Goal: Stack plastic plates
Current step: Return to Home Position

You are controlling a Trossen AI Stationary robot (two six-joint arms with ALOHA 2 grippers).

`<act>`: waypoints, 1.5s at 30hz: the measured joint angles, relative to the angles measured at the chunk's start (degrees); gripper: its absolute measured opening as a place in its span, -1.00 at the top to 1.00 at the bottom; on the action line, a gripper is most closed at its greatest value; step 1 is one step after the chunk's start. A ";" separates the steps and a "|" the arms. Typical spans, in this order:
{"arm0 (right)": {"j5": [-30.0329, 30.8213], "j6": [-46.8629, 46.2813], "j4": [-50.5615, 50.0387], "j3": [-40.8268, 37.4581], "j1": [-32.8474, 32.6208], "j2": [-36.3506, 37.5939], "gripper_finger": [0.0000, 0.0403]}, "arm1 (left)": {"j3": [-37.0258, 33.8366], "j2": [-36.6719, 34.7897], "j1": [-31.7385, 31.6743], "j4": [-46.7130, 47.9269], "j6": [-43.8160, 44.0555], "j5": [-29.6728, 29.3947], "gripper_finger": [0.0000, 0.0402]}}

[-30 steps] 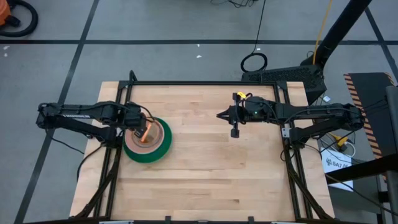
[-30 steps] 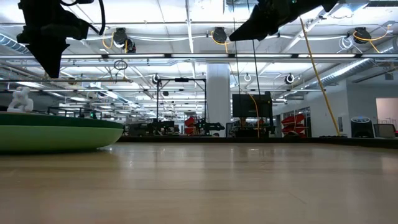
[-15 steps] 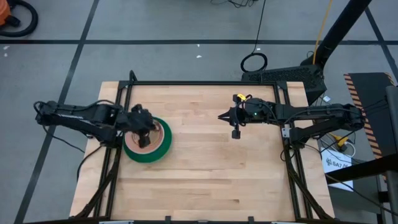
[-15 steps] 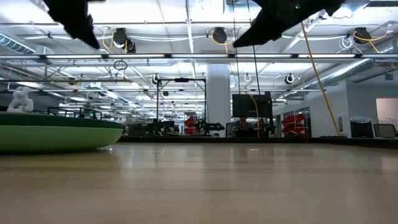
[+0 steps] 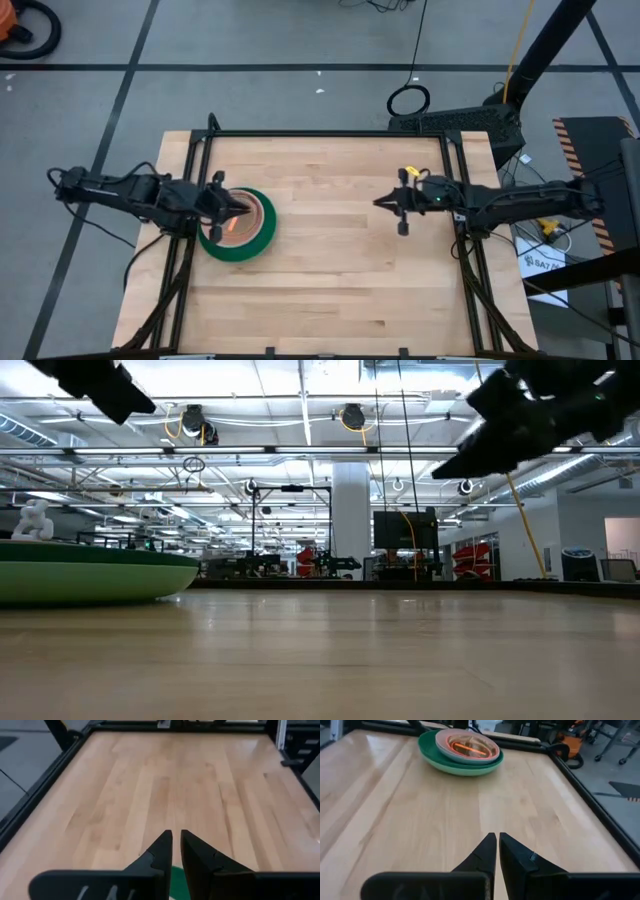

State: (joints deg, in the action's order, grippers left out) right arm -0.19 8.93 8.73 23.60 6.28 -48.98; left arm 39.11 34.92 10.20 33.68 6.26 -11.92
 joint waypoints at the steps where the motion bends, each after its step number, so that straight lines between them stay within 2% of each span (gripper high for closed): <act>1: -0.01 -0.43 0.04 -1.46 0.00 1.87 0.92 | -1.41 -1.34 0.00 -1.08 0.00 0.02 0.77; 9: 0.13 -3.09 -1.56 -10.15 0.02 17.77 0.92 | -8.10 -10.91 -0.02 -4.88 -0.58 -0.05 0.77; 17: 2.18 -5.25 -10.90 -14.40 0.02 31.97 0.92 | -11.84 -19.24 -0.04 -8.47 3.38 -2.12 0.77; 24: 2.81 -3.72 -9.70 -20.72 0.02 41.89 0.92 | -22.91 -24.58 -0.04 -18.88 5.03 -2.93 0.77; 27: 0.29 -3.65 -7.70 -21.85 0.02 43.10 0.92 | -26.92 -26.10 -0.04 -22.61 5.94 -2.93 0.77; 31: 0.13 -2.37 -7.63 -21.96 0.00 43.69 0.92 | -31.21 -27.57 -0.04 -26.03 6.03 -2.66 0.77; 39: 0.00 -0.03 -7.48 -22.39 0.00 43.59 0.92 | -38.59 -28.35 -0.02 -35.66 1.19 5.11 0.77; 45: 0.05 2.76 -7.58 -22.61 0.00 43.36 0.92 | -38.57 -27.47 0.11 -35.90 -2.69 6.34 0.77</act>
State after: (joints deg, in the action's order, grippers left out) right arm -0.14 11.69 1.15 0.99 6.28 -5.62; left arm 0.54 7.45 10.31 -2.21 3.57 -5.58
